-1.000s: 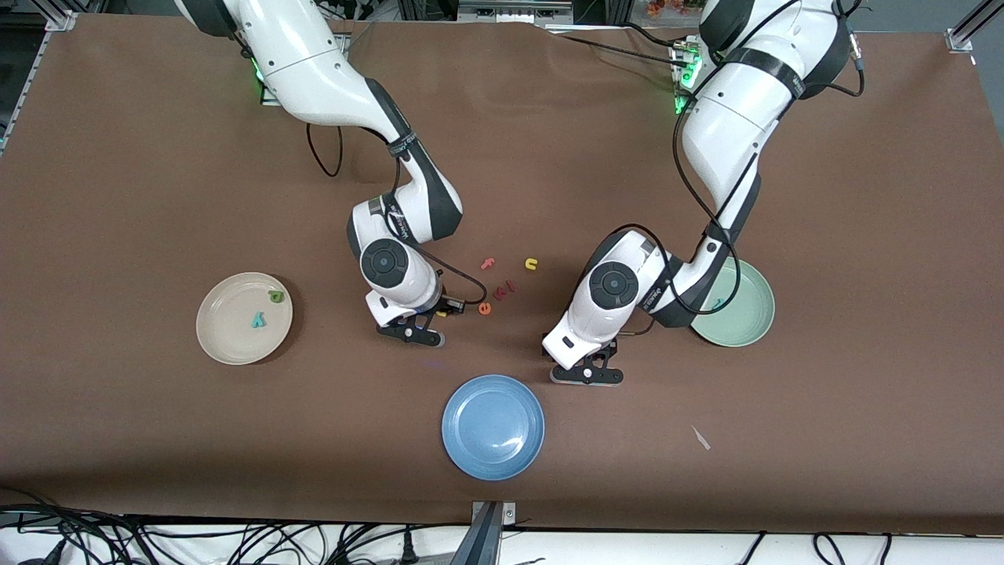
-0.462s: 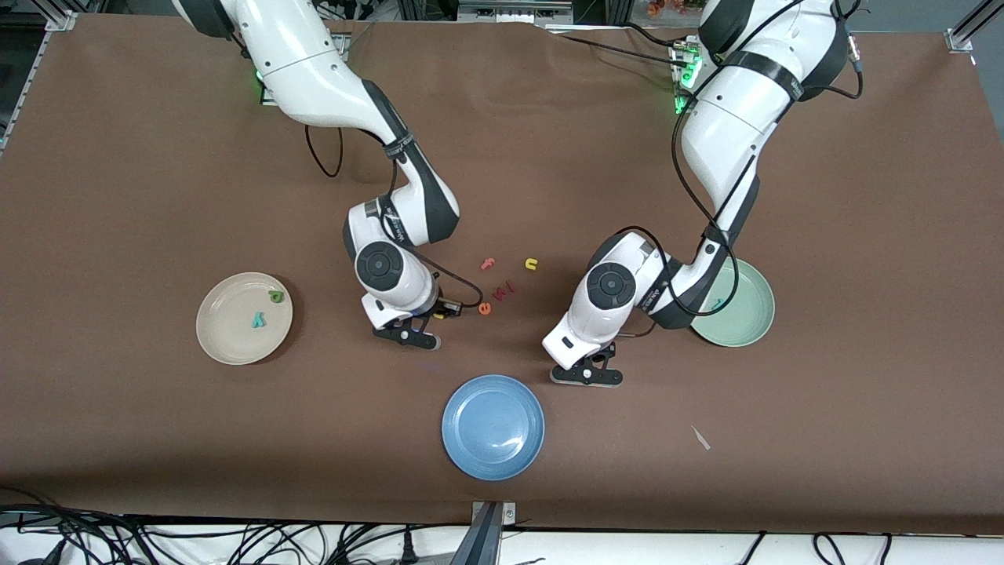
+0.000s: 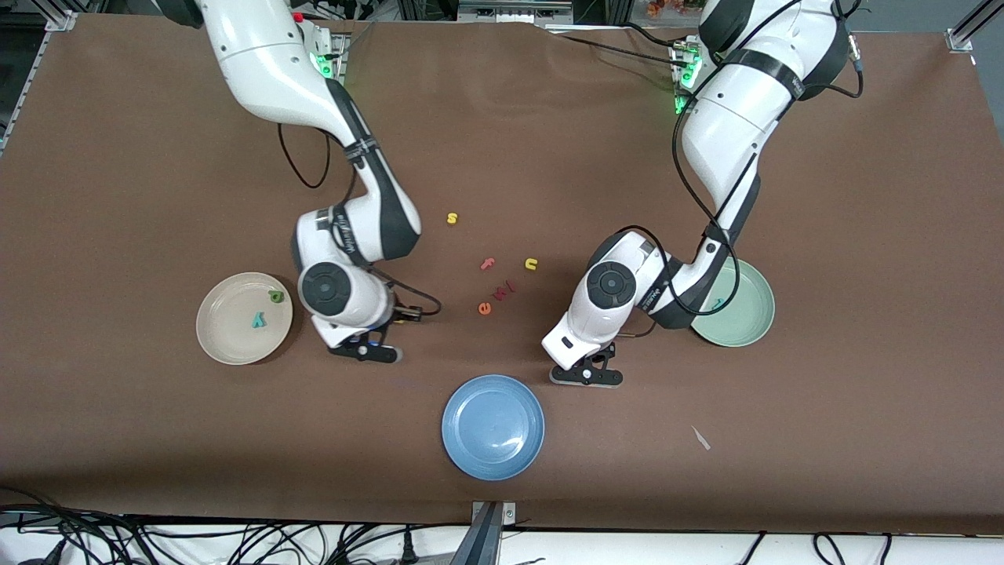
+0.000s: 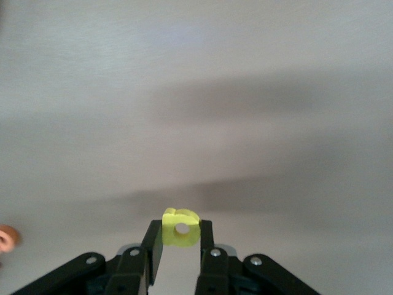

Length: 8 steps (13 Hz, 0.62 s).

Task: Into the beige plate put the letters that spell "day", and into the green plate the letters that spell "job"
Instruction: 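Drop the a on the cream plate while the left gripper carries the p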

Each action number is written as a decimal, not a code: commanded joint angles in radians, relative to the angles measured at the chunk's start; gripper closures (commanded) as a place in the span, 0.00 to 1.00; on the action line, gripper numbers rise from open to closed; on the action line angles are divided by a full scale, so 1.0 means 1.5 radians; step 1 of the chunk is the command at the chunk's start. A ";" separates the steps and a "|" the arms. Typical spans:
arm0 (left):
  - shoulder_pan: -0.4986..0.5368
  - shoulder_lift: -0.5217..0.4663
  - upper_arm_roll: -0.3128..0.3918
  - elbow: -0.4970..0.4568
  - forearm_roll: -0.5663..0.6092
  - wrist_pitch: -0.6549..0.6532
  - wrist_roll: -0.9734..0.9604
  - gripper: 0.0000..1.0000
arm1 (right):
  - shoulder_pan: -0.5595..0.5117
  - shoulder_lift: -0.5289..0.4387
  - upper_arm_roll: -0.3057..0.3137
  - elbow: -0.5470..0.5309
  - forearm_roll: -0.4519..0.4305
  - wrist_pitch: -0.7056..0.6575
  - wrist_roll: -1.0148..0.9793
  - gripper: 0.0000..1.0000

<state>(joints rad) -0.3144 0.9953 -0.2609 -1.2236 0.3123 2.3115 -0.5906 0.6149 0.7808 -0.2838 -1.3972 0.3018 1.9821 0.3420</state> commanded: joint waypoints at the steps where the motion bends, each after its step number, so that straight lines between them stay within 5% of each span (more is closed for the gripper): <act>1: 0.005 -0.034 -0.004 -0.003 0.004 -0.064 0.002 1.00 | 0.000 -0.032 -0.050 -0.019 0.001 -0.069 -0.103 0.84; 5: 0.034 -0.072 -0.018 -0.005 0.001 -0.162 0.030 1.00 | -0.001 -0.057 -0.152 -0.074 0.003 -0.099 -0.294 0.84; 8: 0.133 -0.101 -0.094 -0.034 0.004 -0.226 0.140 1.00 | -0.038 -0.049 -0.192 -0.101 0.006 -0.098 -0.382 0.84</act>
<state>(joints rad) -0.2184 0.8940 -0.3267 -1.2181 0.3122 2.0274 -0.4955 0.5913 0.7330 -0.5607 -1.4936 0.3023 1.8351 -0.1547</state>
